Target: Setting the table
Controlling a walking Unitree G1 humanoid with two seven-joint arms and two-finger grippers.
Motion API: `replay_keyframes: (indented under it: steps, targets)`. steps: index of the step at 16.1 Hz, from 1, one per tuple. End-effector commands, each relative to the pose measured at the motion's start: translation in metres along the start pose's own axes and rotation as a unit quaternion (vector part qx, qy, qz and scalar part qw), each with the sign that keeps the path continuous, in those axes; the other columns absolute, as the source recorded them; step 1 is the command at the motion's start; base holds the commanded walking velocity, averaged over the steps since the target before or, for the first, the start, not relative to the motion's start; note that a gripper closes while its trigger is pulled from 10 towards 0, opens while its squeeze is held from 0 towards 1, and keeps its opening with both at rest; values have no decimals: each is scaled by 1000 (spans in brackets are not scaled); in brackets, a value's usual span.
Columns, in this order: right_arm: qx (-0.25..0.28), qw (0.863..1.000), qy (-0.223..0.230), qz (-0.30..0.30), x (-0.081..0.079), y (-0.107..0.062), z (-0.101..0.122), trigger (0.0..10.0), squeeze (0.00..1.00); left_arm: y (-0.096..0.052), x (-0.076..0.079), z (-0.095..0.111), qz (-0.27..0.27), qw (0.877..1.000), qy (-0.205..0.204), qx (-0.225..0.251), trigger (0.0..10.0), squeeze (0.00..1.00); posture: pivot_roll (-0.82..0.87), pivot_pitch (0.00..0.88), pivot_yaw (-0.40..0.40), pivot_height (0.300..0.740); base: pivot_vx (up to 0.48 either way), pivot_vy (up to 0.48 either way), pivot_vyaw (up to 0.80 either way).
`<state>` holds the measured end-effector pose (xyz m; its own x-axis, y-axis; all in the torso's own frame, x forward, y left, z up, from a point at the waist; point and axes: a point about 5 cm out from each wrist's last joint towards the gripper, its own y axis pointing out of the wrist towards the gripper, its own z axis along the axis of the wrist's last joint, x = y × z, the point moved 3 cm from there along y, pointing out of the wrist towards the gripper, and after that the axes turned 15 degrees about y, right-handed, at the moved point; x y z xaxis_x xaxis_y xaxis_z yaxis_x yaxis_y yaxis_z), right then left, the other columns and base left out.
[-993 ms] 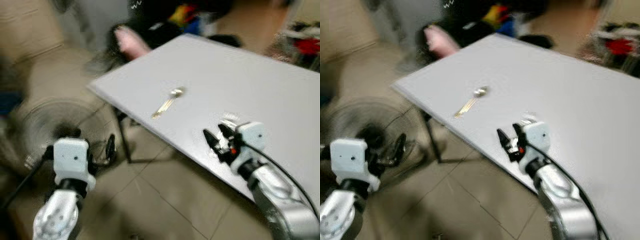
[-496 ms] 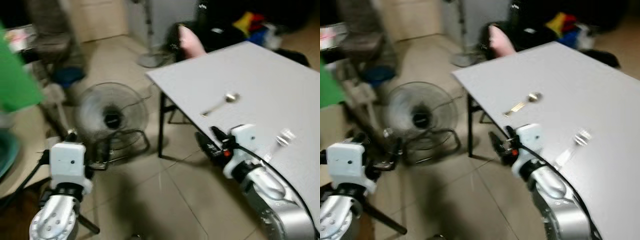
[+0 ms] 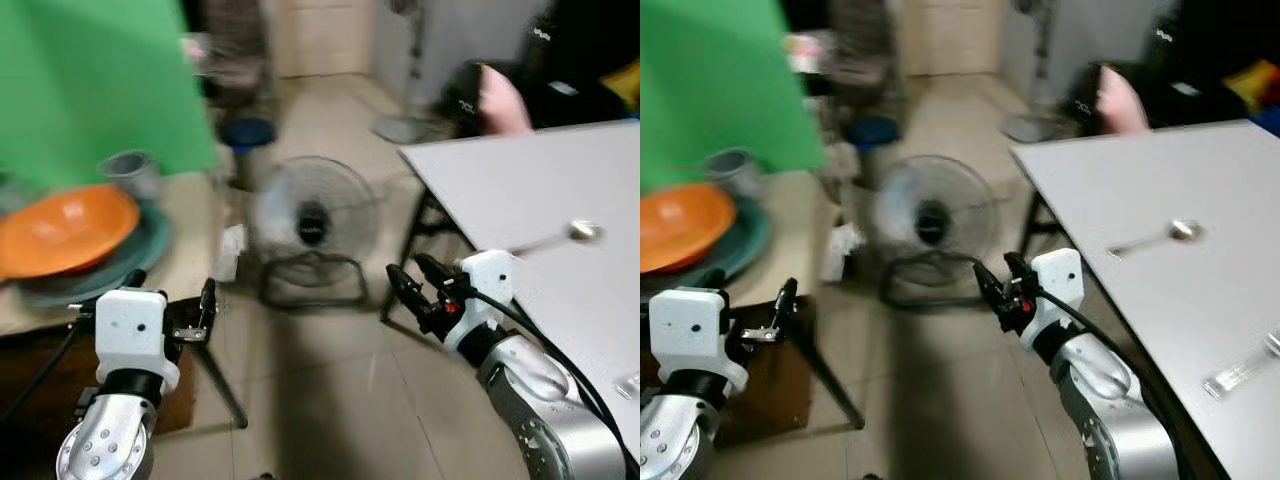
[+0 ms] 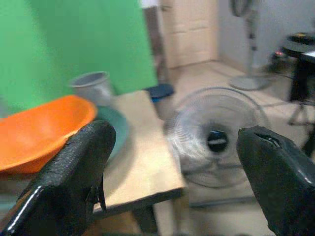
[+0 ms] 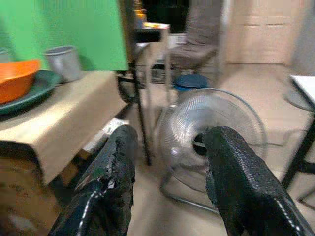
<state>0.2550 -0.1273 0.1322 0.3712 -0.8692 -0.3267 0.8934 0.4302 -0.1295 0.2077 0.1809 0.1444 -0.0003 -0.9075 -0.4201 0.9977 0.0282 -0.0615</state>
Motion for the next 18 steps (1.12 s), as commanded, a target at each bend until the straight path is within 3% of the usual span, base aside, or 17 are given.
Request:
replay_keyframes:
  steps: [1, 14, 16, 18]
  targets:
    - [2, 1000, -1, 0, 1, -2, 1, 10000, 0, 0, 1, 3, 0, 1000, 1, 6, 10000, 0, -87, 0, 53, 740, 0, 0, 800]
    - [18, 999, 27, -31, 6, 2, -1, 10000, 0, -1, -2, 7, 1, 1000, 5, 15, 10000, 0, -72, 0, 60, 740, 0, 0, 800]
    - [8, 999, 53, -10, -2, 8, -2, 10000, 0, 2, -5, 9, 5, 1000, -1, 20, 10000, 0, -71, 0, 59, 740, 0, 0, 0]
    - [-1, 999, 48, -3, -6, 16, -4, 10000, 0, 3, -5, 10, 2, 1000, -4, 22, 10000, 0, -68, 0, 58, 740, 261, 0, 0]
